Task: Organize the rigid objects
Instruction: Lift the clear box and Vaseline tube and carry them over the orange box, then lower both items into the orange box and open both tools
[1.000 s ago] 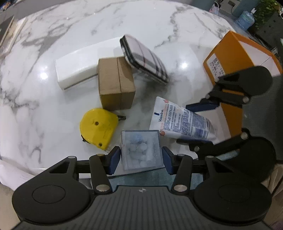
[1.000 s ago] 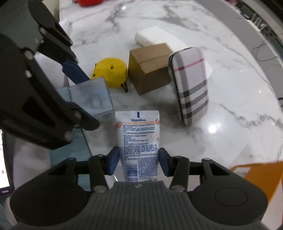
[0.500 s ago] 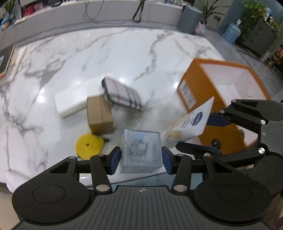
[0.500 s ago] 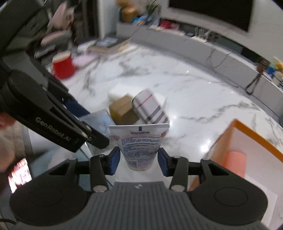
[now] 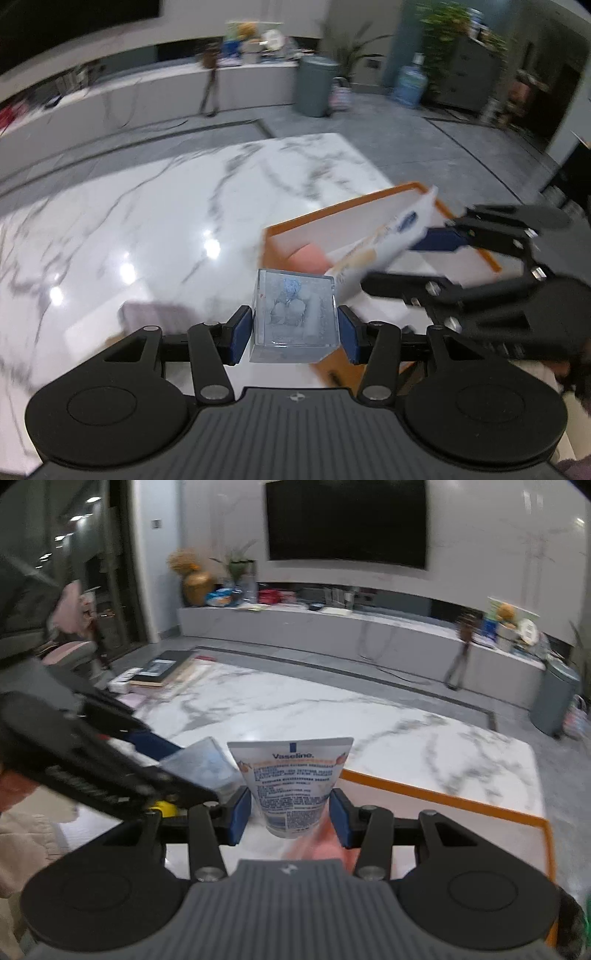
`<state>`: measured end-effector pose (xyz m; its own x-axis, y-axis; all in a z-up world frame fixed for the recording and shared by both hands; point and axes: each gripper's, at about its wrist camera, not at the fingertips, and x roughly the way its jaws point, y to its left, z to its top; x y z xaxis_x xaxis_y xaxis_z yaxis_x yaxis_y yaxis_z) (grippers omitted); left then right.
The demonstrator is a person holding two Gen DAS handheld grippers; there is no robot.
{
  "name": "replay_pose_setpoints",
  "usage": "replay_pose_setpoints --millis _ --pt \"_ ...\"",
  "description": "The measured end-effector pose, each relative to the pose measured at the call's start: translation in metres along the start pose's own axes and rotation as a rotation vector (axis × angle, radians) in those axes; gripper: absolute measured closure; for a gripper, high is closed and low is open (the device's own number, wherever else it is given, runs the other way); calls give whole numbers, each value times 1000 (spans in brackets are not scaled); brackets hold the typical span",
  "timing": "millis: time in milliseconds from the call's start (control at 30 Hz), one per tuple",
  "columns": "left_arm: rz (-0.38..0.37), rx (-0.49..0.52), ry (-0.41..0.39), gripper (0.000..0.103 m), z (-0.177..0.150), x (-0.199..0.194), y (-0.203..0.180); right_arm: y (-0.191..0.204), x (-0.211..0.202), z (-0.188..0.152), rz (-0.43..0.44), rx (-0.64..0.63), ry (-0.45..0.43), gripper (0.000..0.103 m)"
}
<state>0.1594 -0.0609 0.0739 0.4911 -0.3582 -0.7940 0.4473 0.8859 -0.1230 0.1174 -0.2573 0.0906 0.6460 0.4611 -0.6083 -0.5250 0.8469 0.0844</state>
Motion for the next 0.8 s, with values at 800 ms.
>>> replay_pose_setpoints --millis 800 --pt "-37 531 193 47 54 202 -99 -176 55 -55 -135 249 208 57"
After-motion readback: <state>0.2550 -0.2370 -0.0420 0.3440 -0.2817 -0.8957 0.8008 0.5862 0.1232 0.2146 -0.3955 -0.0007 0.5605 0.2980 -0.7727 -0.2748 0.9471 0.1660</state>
